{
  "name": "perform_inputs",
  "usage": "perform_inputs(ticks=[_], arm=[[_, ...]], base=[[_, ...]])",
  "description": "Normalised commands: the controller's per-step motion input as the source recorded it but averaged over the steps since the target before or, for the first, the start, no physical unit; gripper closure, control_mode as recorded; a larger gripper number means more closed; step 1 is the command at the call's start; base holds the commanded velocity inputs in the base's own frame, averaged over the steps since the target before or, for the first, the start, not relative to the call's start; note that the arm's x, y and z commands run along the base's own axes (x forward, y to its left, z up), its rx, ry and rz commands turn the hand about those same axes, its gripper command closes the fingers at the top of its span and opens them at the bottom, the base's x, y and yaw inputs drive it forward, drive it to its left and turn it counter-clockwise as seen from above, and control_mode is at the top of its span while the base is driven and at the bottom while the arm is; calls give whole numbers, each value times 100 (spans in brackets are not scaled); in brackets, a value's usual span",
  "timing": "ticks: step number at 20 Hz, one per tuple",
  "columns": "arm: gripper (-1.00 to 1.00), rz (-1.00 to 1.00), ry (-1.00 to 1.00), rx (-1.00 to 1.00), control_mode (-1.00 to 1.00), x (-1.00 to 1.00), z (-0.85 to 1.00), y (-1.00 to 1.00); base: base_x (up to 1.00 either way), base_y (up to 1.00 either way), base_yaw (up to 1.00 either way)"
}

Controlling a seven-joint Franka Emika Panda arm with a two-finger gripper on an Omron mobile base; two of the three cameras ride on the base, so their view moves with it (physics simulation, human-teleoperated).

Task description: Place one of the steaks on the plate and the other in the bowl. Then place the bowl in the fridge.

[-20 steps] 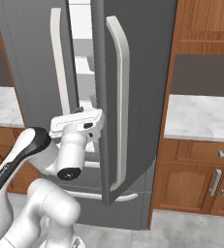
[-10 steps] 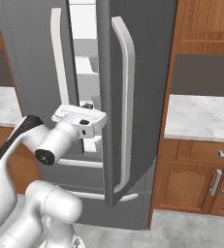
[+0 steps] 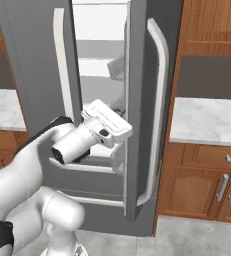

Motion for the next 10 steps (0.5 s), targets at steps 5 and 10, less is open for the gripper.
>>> perform_inputs(ticks=[5,10], arm=[[100,0,8,23,-100,100,-52,-100],[100,0,8,24,-100,100,-54,-100]], base=[[0,0,0],[0,0,0]])
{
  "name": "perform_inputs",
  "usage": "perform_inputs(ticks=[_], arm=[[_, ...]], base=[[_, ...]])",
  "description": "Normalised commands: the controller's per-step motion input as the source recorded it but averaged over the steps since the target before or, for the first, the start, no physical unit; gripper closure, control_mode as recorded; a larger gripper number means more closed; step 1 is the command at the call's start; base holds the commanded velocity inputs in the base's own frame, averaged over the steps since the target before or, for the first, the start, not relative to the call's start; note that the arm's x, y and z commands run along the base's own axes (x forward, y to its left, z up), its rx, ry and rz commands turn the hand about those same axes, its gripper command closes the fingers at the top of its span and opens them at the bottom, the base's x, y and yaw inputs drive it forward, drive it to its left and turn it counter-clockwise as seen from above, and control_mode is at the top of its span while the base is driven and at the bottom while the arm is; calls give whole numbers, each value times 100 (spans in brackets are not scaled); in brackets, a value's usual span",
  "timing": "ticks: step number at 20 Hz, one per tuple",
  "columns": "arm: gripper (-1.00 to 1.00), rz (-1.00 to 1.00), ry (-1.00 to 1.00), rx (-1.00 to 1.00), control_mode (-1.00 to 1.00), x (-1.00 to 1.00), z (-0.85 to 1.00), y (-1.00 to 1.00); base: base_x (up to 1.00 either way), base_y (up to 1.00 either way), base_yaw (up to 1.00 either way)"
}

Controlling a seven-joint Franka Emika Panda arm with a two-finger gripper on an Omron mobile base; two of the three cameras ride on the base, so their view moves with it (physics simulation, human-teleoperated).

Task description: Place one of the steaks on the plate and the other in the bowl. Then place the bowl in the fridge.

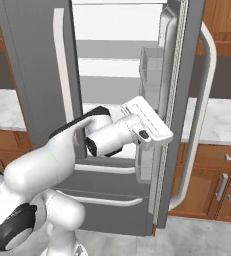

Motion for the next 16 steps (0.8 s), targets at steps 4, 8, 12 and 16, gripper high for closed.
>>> perform_inputs(ticks=[4,8,12,16], arm=[[100,1,1,18,-100,24,-5,-75],[100,3,-1,2,-100,-49,46,7],[100,12,-1,0,-100,-88,99,24],[100,25,27,-1,-100,-81,99,22]], base=[[0,0,0],[0,0,0],[0,0,0],[0,0,0]])
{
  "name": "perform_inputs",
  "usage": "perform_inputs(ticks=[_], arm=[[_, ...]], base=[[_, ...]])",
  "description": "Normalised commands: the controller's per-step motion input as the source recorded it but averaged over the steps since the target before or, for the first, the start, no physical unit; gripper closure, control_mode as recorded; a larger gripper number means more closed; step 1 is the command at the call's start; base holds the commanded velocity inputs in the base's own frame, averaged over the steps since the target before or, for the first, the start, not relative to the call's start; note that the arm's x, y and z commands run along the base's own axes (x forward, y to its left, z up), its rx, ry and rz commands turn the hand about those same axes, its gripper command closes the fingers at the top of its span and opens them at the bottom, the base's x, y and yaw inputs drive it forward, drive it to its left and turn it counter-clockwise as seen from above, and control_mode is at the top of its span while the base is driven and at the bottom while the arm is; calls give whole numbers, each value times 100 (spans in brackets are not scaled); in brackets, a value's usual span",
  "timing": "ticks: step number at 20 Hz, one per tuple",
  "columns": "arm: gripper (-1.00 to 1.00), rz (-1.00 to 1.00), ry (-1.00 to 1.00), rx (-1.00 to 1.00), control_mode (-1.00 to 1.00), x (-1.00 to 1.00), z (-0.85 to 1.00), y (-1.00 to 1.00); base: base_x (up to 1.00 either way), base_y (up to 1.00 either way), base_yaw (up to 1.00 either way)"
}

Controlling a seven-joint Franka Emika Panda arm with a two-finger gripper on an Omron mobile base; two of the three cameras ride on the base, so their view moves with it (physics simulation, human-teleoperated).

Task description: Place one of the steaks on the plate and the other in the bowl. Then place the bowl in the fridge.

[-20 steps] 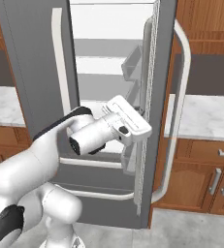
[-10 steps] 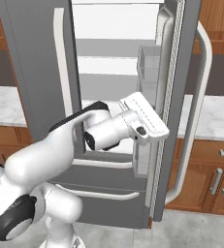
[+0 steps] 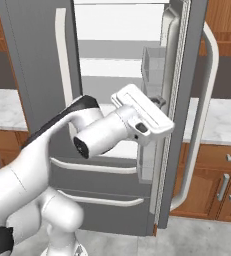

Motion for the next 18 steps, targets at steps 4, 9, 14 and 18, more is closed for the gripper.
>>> perform_inputs(ticks=[4,9,14,18], arm=[[100,40,53,0,-100,-76,68,47],[100,35,46,10,-100,-17,28,89],[100,24,38,18,-100,0,2,96],[100,15,34,10,-100,-5,-38,68]], base=[[0,0,0],[0,0,0],[0,0,0],[0,0,0]])
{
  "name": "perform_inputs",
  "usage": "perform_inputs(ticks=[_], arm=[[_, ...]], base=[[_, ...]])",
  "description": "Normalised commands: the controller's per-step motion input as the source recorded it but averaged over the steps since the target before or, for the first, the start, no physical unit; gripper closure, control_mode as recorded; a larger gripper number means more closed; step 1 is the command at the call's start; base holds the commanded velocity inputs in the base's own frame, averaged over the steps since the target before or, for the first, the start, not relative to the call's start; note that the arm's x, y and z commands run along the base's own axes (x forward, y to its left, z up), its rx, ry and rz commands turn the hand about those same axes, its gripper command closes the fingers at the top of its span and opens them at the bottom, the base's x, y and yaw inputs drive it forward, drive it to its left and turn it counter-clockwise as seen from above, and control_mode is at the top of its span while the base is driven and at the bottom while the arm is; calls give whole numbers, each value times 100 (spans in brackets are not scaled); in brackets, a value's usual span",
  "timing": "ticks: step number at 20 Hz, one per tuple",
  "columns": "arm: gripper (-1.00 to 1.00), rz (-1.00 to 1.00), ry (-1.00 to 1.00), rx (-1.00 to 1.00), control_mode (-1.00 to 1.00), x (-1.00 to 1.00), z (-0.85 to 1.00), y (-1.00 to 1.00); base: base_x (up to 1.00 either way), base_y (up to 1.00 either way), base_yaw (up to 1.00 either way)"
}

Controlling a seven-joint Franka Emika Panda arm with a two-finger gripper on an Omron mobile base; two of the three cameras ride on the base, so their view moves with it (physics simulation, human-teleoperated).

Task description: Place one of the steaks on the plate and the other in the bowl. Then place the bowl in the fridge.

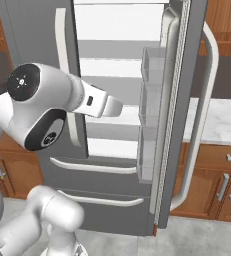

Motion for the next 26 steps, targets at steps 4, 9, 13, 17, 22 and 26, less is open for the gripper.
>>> perform_inputs(ticks=[4,9,13,17,22,26], arm=[[100,3,51,0,-100,-5,-22,45],[100,13,27,0,-100,-42,-30,47],[-100,19,4,2,-100,-73,-44,62],[-100,23,-10,-1,-100,-59,-18,21],[-100,30,-8,0,-100,-26,19,31],[-100,4,-1,-11,-100,-29,53,51]], base=[[0,0,0],[0,0,0],[0,0,0],[0,0,0],[0,0,0],[0,0,0]])
